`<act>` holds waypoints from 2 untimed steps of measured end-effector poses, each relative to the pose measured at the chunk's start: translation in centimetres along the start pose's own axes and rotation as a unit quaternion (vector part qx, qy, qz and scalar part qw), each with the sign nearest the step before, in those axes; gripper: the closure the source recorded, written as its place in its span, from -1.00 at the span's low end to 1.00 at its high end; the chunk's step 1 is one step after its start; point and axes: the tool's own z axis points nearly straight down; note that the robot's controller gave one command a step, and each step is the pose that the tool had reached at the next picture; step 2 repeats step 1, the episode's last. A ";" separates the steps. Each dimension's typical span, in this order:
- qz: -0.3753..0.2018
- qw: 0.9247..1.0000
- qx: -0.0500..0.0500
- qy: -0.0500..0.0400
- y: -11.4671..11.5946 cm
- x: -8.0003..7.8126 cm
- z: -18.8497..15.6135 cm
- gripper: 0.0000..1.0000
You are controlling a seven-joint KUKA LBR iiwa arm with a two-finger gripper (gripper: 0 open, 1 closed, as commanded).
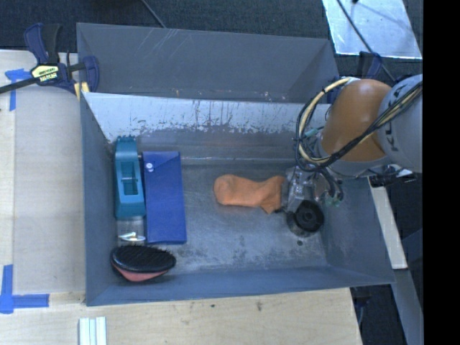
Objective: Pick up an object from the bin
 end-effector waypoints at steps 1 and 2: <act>-0.001 1.000 0.000 0.002 0.0 0.1 0.1 -1.00; -0.001 1.000 0.000 0.002 0.0 0.1 0.1 -1.00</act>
Offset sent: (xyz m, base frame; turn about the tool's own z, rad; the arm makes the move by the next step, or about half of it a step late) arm 0.0000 0.0000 0.0000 0.0000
